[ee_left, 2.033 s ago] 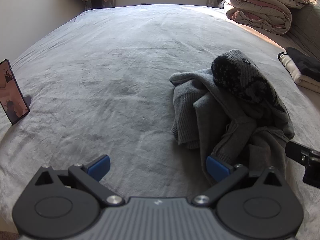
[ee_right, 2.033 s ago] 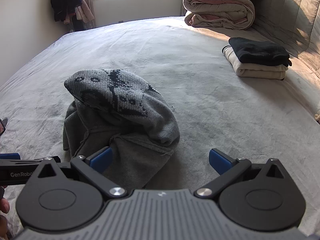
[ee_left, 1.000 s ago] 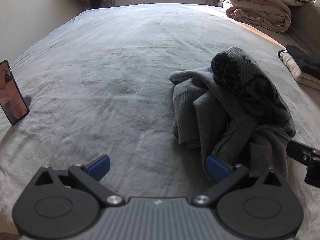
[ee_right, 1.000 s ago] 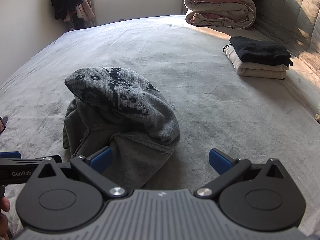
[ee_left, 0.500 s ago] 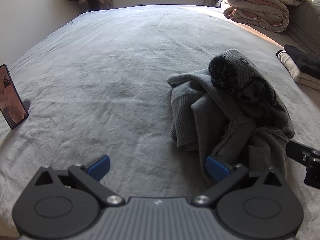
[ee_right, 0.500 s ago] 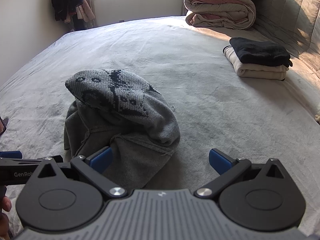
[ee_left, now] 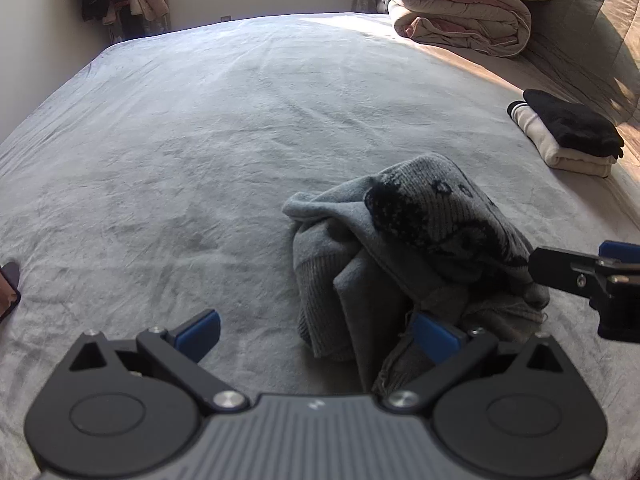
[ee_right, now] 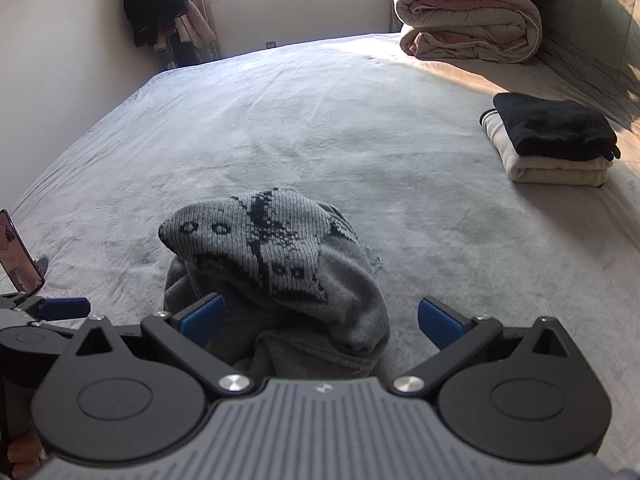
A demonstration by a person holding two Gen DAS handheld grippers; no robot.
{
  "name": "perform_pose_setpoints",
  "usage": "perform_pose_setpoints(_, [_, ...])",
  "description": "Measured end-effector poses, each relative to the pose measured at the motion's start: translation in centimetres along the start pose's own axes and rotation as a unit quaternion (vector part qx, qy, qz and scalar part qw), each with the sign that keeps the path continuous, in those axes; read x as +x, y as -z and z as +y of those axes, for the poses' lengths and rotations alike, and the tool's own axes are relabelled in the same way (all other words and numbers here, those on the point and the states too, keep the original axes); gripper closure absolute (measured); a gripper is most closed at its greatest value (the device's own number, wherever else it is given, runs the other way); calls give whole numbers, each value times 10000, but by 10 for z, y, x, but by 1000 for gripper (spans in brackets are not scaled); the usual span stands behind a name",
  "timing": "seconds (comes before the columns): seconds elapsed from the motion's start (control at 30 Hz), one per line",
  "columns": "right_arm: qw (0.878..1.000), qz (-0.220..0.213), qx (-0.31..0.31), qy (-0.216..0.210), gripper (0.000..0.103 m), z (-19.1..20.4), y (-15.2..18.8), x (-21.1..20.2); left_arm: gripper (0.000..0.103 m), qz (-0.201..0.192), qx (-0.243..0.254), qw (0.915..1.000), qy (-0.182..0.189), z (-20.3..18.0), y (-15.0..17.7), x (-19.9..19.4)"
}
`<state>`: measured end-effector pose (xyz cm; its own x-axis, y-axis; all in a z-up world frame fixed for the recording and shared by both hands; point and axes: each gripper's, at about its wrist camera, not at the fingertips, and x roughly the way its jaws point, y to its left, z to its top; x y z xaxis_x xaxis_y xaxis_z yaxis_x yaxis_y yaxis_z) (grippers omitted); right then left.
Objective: Fold clothes
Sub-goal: 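Close the right gripper on the sweater while the left gripper grasps another edge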
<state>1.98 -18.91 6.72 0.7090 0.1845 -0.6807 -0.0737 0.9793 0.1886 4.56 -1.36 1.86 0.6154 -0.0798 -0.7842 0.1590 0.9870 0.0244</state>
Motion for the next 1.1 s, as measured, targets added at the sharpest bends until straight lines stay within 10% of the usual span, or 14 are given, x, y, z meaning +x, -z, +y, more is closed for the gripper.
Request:
perform_pose_setpoints(0.27, [9992,-21,-105,-384,43,-6,2,37,0,-306,193,9983,447,-5,15,33])
perform_pose_setpoints(0.4, [9987,-165,-175,-439,90,-11,4,49,0,-174,240,9973,668,-7,23,49])
perform_pose_setpoints(0.87, [9988,-221,18,430,96,-54,-3,48,5,451,-66,9946,933,1,26,52])
perform_pose_setpoints(1.1, [9962,242,405,730,97,-77,2,58,70,280,-382,9898,1347,9,28,38])
